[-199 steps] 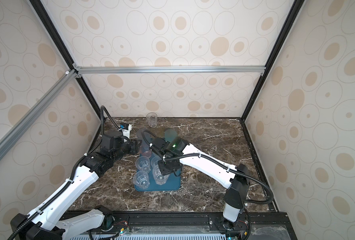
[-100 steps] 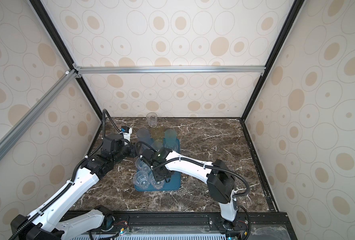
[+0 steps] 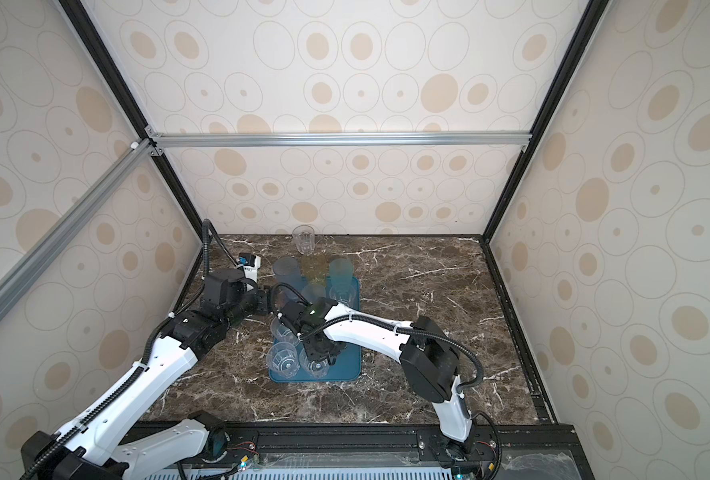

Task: Place the glasses into the tray
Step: 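Lower the clear glass onto the tray edge nearest the robot and open the right gripper, then move the left gripper to the clear glass by the far wall and grasp it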

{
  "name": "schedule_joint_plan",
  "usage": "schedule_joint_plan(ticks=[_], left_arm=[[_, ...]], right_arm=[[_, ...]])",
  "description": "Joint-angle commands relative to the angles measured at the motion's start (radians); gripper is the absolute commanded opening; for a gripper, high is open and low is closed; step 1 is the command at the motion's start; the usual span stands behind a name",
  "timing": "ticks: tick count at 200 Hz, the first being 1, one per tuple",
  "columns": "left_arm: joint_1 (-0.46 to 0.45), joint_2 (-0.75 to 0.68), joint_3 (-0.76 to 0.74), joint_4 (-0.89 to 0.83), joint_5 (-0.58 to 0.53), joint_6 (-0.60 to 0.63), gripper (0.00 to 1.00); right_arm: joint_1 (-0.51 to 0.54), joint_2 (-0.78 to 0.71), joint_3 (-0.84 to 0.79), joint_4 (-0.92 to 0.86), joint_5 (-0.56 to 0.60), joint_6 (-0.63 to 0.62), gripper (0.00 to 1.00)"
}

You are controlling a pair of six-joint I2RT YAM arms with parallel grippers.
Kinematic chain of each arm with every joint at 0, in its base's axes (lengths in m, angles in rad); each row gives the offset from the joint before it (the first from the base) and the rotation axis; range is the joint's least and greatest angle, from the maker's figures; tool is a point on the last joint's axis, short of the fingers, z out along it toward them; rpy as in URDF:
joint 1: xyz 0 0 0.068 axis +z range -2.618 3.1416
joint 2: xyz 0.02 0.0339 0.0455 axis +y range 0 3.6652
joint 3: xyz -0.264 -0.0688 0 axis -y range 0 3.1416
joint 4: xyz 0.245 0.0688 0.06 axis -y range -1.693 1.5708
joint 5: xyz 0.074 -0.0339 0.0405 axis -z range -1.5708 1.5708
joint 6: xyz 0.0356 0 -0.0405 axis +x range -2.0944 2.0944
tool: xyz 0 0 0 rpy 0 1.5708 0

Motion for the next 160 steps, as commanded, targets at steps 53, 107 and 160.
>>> schedule_joint_plan(ticks=[53,107,160], left_arm=[[0.092,0.109,0.184,-0.027,0.034,0.095,0.57],[0.277,0.354,0.406,0.007,0.184,0.148,0.54],[0.35,0.786,0.761,-0.04,0.364,0.122,0.56]], right_arm=[[-0.121,-0.149,0.119,-0.1,0.01,-0.061,0.38],[-0.299,-0.229,0.049,0.045,0.035,-0.055,0.39],[-0.376,-0.143,0.087,0.06,0.03,-0.098,0.39]])
